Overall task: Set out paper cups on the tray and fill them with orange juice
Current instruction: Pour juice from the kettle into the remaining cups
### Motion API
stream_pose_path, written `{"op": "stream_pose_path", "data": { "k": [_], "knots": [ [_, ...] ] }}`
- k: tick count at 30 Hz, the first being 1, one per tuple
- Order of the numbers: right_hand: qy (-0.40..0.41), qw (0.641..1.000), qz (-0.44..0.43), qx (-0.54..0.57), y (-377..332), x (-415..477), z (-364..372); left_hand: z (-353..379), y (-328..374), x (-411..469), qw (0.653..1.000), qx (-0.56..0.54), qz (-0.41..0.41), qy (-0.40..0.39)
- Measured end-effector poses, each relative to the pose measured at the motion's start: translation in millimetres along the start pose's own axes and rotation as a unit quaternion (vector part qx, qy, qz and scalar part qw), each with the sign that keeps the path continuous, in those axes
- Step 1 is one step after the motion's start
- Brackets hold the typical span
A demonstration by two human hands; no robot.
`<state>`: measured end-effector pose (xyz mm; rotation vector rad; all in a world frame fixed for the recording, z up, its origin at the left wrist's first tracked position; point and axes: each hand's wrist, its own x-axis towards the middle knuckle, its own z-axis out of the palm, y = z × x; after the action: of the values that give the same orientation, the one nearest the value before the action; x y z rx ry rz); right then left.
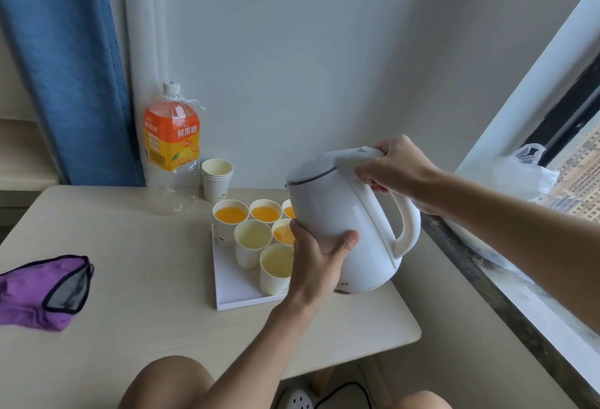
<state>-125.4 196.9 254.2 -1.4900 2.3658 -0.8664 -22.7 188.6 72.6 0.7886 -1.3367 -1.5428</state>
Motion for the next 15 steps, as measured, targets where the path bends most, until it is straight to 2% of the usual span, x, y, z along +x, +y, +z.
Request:
{"op": "stream_pose_path", "data": {
  "k": [15],
  "knots": [
    [-0.016, 0.995, -0.027, -0.091, -23.9, 9.9, 26.7, -14.8, -0.5, -7.6, 0.998, -0.039, -0.036, 0.025]
  ]
}}
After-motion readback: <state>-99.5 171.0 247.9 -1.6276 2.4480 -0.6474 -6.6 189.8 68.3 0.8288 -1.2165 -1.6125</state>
